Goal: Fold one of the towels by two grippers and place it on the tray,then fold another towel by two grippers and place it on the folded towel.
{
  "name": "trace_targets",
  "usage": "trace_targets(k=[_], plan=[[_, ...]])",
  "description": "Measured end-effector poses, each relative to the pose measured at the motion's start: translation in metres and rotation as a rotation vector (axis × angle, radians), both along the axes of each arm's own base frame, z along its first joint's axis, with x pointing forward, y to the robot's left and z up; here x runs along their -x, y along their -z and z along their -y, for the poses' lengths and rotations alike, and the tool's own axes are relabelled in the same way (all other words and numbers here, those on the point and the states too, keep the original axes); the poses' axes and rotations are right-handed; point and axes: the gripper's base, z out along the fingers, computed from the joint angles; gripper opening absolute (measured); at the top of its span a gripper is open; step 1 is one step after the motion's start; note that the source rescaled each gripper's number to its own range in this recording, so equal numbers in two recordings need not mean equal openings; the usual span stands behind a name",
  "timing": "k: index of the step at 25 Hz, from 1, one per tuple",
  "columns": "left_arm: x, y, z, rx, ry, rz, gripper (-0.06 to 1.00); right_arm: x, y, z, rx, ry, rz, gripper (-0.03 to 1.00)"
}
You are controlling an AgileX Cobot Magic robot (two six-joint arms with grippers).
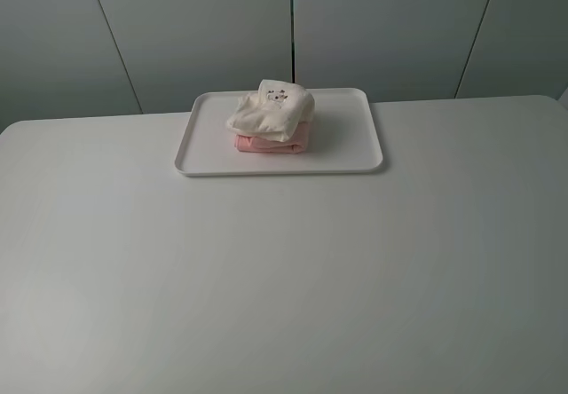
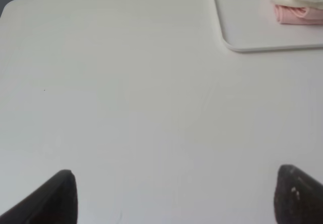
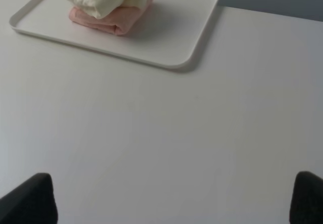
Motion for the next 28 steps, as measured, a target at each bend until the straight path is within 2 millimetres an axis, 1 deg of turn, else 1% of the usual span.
trace_targets(k=[3,8,11,28], plan=[[0.0,0.0,0.0,0.0,0.0,0.0,1.0,-0.0002,0.0,-0.0001,0.01,0.028,0.003,1.0],[0.0007,0.0,-0.0001,-0.003,-0.066,0.005,1.0,0.0012,-0.0001,-0.0006,0.009,0.207,0.02,1.0],[0.0035,0.0,-0.0002,-0.009,-0.126,0.023,1.0,0.0035,-0.0002,-0.0009,0.007,0.27,0.04,1.0],[0.0047,0.0,-0.0015,-0.025,-0.156,0.028,1.0,0.0041,-0.0001,-0.0009,0.008,0.276,0.044,1.0]])
